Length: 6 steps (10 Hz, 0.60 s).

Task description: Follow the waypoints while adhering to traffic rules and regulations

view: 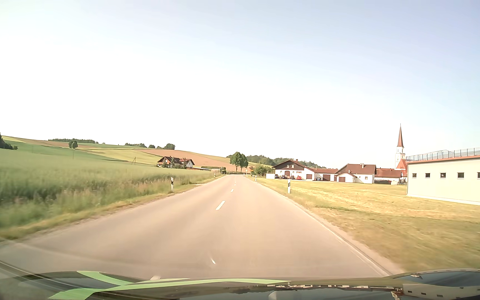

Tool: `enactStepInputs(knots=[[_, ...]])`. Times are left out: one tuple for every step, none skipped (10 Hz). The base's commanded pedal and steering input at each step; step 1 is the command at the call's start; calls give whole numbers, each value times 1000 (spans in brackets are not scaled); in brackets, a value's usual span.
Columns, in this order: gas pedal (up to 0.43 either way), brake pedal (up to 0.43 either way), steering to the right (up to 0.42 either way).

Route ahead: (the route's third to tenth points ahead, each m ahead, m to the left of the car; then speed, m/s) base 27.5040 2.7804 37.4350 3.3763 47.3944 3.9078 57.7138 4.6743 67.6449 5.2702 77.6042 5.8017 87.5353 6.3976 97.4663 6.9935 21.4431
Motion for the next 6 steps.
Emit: enactStepInputs(knots=[[169, 0, -14], [157, 0, -14], [157, 0, -14], [157, 0, -14], [157, 0, -14], [169, 0, -14]])
